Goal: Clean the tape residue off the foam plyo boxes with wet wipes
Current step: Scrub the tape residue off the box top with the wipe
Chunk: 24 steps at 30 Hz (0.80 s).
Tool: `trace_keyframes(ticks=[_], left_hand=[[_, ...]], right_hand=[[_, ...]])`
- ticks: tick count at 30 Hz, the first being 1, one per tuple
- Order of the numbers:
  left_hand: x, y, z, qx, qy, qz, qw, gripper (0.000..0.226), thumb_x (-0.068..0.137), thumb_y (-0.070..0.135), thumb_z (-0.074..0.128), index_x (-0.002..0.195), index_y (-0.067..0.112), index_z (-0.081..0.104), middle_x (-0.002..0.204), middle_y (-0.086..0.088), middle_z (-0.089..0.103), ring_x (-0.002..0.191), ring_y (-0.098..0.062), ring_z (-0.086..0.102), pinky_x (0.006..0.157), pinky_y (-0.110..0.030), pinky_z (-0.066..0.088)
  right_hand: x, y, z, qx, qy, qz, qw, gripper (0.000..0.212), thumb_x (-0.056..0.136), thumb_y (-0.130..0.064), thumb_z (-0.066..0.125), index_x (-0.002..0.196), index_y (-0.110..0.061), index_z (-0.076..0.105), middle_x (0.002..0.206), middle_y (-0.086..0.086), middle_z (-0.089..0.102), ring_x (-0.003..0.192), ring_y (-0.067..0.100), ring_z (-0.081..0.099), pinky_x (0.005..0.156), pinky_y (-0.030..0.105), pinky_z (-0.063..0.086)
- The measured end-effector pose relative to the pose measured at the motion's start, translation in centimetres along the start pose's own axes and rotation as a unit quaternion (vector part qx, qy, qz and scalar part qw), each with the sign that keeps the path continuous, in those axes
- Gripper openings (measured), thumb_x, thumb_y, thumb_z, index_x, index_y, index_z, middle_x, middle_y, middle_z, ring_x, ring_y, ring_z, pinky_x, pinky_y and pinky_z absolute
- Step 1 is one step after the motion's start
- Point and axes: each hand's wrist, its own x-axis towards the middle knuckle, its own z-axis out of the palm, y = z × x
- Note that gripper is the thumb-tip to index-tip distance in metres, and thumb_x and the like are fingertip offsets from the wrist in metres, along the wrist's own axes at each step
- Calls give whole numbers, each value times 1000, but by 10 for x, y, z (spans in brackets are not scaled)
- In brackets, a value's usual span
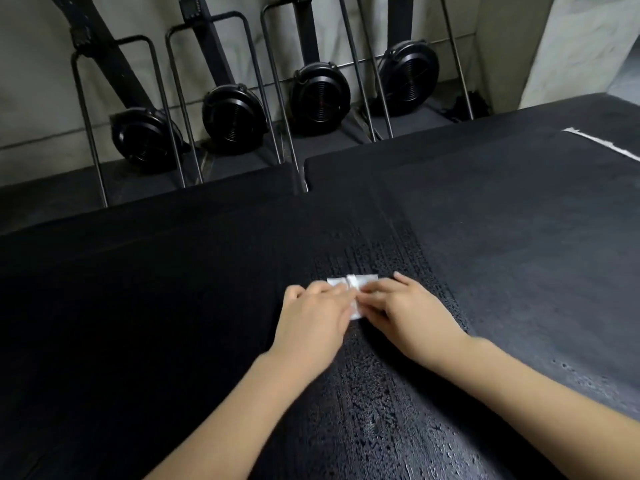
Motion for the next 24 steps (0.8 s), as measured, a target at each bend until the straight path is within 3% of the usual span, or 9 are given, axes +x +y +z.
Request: trace_keyframes(ticks=[2,4,8,12,14,19,21,24], left_hand=[[23,-6,2,0,-32,-25,999,30,102,31,47,128,34,62,119,12,66,113,-13,54,91,-39,38],[31,-5,0,19,-40,-38,998,26,103,35,44,123,36,61,103,12,66,104,-13,54,89,-36,36],[4,5,-5,-3,-39,-29,999,25,101,41,47,117,35,66,88,8,65,93,-16,55,86,-34,36],[-42,19,-12,-27,-36,-31,998,28,100,46,47,117,41,68,80,4,60,81,-18,53,86,-35,41],[-61,27,-17,-19,-42,-28,999,29,101,48,43,112,41,69,76,6,57,77,-17,52,86,-35,42],[-116,51,-28,-28,7,16,999,27,95,47,45,80,33,63,63,10,36,62,-14,38,70,-31,43],[-138,60,-31,-72,14,13,997,28,94,49,42,82,35,63,63,12,36,64,-12,38,70,-28,43],[-153,71,-33,-103,4,-5,995,34,97,49,35,97,41,69,69,16,51,71,-7,45,76,-28,42]], right_hand=[[21,11,3,36,-19,34,999,19,98,-29,63,107,-23,78,114,-8,70,106,12,66,114,43,36],[27,15,1,68,-24,55,996,17,97,-28,66,107,-22,79,114,-7,71,106,12,64,114,40,35],[3,5,-8,91,-18,47,995,8,91,-21,74,96,-20,79,96,-7,71,88,15,65,87,30,50],[-35,-23,-21,63,-23,18,998,3,87,-25,79,89,-23,78,81,-10,67,74,10,59,78,6,29],[-52,-39,-26,55,-21,10,998,3,87,-27,77,87,-24,77,78,-11,66,73,9,56,75,7,28],[-106,-68,-36,51,-48,-13,997,13,92,-38,63,94,-30,73,89,-16,65,86,6,61,86,20,48],[-126,-77,-43,43,-52,-24,997,14,91,-42,62,94,-33,72,90,-20,64,89,2,61,91,19,45],[-144,-85,-53,76,-45,-3,996,16,94,-44,59,94,-32,70,95,-22,63,89,1,61,88,19,45]])
